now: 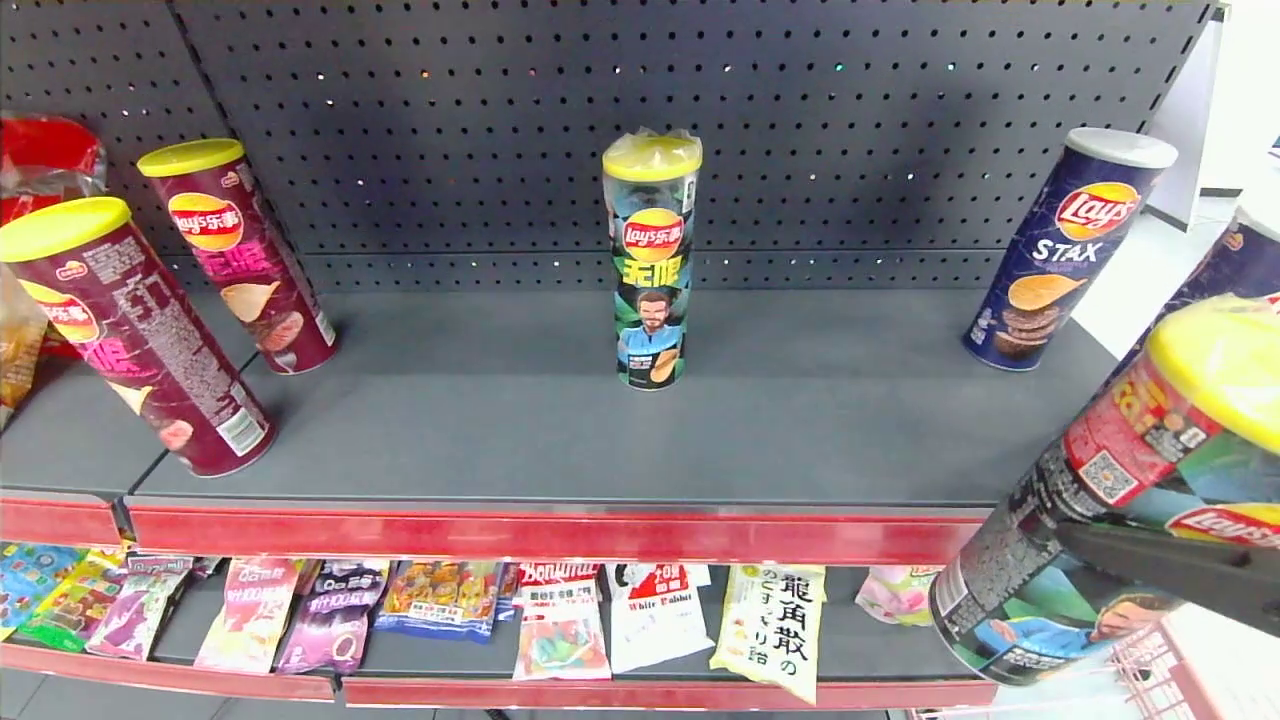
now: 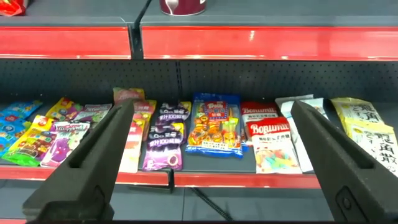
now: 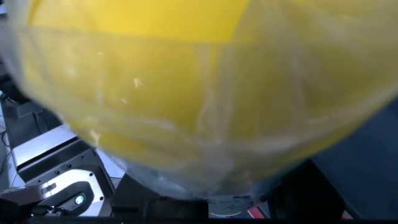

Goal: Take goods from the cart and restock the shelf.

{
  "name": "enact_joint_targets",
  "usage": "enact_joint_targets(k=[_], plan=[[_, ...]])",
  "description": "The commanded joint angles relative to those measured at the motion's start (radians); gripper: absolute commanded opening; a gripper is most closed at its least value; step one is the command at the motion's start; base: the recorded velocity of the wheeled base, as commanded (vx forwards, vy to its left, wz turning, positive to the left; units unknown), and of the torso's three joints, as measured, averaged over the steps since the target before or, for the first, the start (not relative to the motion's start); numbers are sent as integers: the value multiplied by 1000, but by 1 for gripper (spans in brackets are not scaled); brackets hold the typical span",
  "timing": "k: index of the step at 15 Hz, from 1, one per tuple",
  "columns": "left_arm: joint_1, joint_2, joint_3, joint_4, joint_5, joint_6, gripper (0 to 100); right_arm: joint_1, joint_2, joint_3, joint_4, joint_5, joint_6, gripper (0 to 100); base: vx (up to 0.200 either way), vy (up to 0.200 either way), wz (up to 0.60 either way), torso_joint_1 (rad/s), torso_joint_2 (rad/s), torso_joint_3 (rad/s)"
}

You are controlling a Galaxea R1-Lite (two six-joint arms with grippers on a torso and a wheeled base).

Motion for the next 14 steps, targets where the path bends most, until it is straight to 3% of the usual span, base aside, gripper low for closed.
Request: enact_joint_targets(k=[1, 6, 14], plan=[[0, 0, 0, -1, 0, 0, 100, 1, 6, 0, -3, -2, -4, 0, 0, 0, 0, 0, 0, 0], [0, 0, 0, 0, -1, 0, 100, -7, -5, 13, -3, -5, -4, 0, 0, 0, 0, 0, 0, 0], [0, 0, 0, 0, -1, -1, 100, -7, -7, 15, -3, -8, -4, 0, 0, 0, 0, 108, -279, -164]])
